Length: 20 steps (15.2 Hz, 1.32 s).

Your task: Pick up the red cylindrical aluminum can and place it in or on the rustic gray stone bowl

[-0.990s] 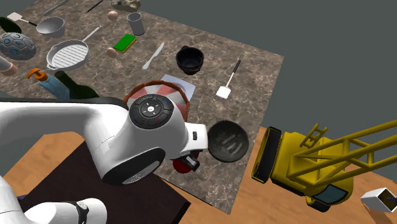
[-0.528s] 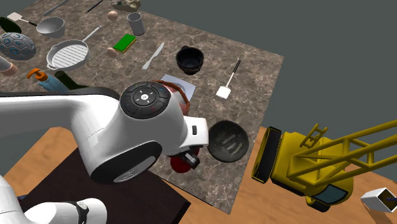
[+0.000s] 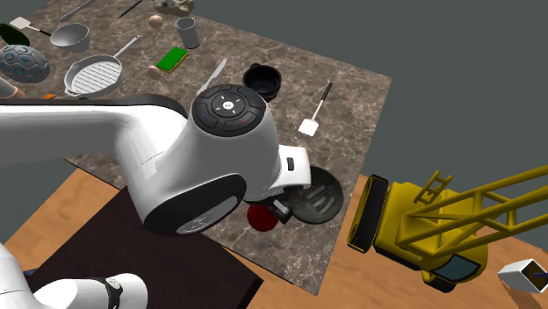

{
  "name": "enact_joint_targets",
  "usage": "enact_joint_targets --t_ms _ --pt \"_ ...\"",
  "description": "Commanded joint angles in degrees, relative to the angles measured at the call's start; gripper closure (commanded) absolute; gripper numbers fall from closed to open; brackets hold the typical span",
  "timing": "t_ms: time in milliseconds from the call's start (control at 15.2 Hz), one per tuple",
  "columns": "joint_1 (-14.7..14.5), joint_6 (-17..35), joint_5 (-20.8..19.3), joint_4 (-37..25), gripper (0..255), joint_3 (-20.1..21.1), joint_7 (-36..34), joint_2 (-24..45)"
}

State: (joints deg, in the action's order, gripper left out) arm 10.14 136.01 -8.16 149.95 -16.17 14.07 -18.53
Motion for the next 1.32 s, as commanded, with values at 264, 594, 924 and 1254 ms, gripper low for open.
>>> enact_joint_targets --t_ms 264,594,924,1254 --pt "-1.9 -2.7 5.0 -15.5 255 -1.6 3.9 12.9" --pt "-1.7 -6.2 9.0 -28.0 255 -2.1 7.1 22.3" --pt "-1.6 -2.6 9.9 -26.3 255 -1.9 7.7 24.4" --pt "-1.4 1.0 11.0 -24.9 255 -1.8 8.5 26.8"
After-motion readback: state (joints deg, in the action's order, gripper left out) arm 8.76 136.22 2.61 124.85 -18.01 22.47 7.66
